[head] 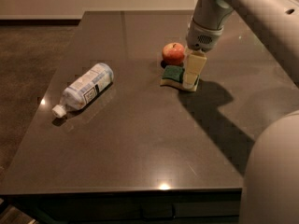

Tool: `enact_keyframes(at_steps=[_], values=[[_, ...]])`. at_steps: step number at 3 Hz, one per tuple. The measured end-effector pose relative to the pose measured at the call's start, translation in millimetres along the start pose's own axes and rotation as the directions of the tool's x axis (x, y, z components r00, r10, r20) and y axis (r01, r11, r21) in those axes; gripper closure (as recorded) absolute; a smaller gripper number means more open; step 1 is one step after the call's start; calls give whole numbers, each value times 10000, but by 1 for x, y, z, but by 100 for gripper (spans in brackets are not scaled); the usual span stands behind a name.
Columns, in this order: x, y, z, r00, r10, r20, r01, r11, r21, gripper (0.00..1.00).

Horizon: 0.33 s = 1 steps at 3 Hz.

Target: Move sponge near apple

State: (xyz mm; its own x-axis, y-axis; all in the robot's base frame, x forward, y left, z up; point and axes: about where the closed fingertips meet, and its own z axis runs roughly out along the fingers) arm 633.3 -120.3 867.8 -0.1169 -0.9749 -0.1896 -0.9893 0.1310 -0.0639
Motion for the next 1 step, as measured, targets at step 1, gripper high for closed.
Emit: enact_keyframes(at_steps=[1], values=[[0,-1,0,10000,-1,10,1,10000,16,0]])
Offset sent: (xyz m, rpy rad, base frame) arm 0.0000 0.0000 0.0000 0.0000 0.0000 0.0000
